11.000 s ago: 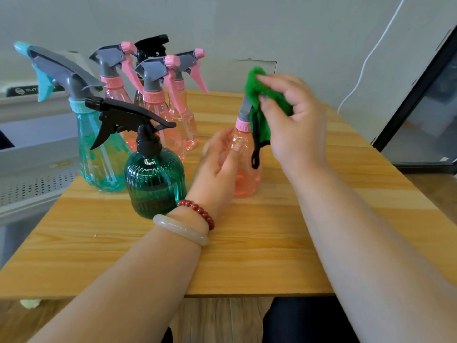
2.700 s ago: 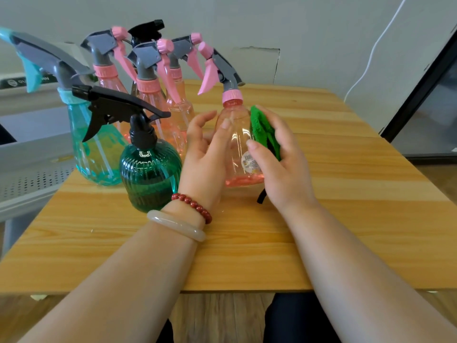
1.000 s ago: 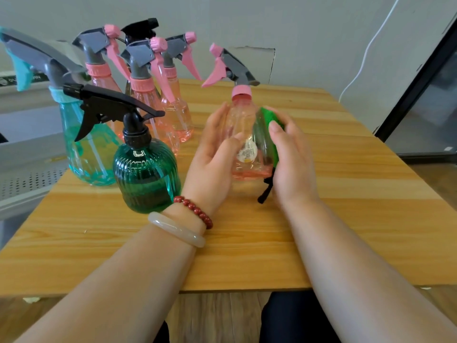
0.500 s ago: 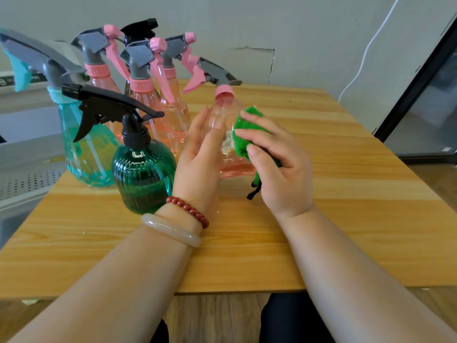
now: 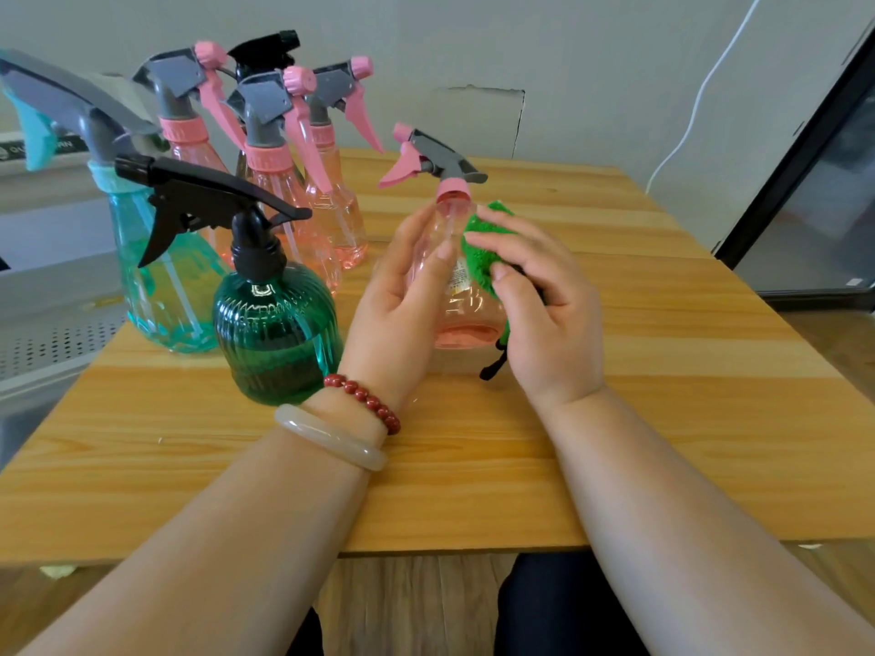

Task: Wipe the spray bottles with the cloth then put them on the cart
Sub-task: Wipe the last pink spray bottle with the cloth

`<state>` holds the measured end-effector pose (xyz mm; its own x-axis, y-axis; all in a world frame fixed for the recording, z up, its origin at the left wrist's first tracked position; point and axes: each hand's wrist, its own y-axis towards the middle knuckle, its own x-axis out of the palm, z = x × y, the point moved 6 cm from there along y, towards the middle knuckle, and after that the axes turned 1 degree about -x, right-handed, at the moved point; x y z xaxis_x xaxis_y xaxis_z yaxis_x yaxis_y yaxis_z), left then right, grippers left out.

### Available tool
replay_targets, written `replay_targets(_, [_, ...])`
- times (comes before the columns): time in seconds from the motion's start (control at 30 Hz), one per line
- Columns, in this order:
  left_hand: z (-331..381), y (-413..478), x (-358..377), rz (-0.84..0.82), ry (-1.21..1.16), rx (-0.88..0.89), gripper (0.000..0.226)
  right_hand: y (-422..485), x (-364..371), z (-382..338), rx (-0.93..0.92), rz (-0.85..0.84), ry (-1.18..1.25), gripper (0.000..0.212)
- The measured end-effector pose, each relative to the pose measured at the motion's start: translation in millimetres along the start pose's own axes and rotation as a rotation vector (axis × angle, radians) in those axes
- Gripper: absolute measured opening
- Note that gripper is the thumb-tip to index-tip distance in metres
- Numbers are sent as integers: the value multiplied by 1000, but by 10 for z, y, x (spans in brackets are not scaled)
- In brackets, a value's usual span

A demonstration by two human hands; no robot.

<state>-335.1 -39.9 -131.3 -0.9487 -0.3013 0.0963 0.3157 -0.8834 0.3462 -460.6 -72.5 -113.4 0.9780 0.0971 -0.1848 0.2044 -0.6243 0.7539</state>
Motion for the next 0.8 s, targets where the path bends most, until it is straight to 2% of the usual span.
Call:
replay_targets(0.07, [4,-5,27,-39,-17,11,31,24,-16,105,180,66,118,28])
replay_targets(0.13, [2,-10,18,-26,-27,13,32,32,-10,239,421,145,376,31])
replay_targets(0.17, [4,-15,12,-4,-22,21,31,29,-5,281,480,158,443,32])
replay_targets(0.23, [1,-13,-18,62,0,27,29,45,-1,229,432,92,390,32])
replay_targets(0.33, [-37,17,-85,135,14,-3,33,7,36,-2,66,-59,44,31])
replay_targets(0.43, [-27,39,-127,147,17,-4,33,-41,100,-86,-107,-116,-71,30])
replay_targets(0.5, [-24,34,-120,138,-21,-15,30,-11,95,-52,-37,-71,-77,29])
replay_targets(0.53, [-30,23,-110,134,-27,-28,30,14,76,1,71,-23,-26,29])
replay_targets(0.6, [-11,-9,-69,117,-50,-37,33,36,43,132,347,82,224,30])
replay_targets(0.67, [-4,-3,-44,89,-93,-37,36,32,63,233,500,101,462,32])
replay_targets(0.73, [34,-1,-35,77,-51,-7,34,35,76,250,503,75,528,31])
replay_targets(0.8, [60,-13,-34,58,40,19,35,33,50,219,451,90,489,30])
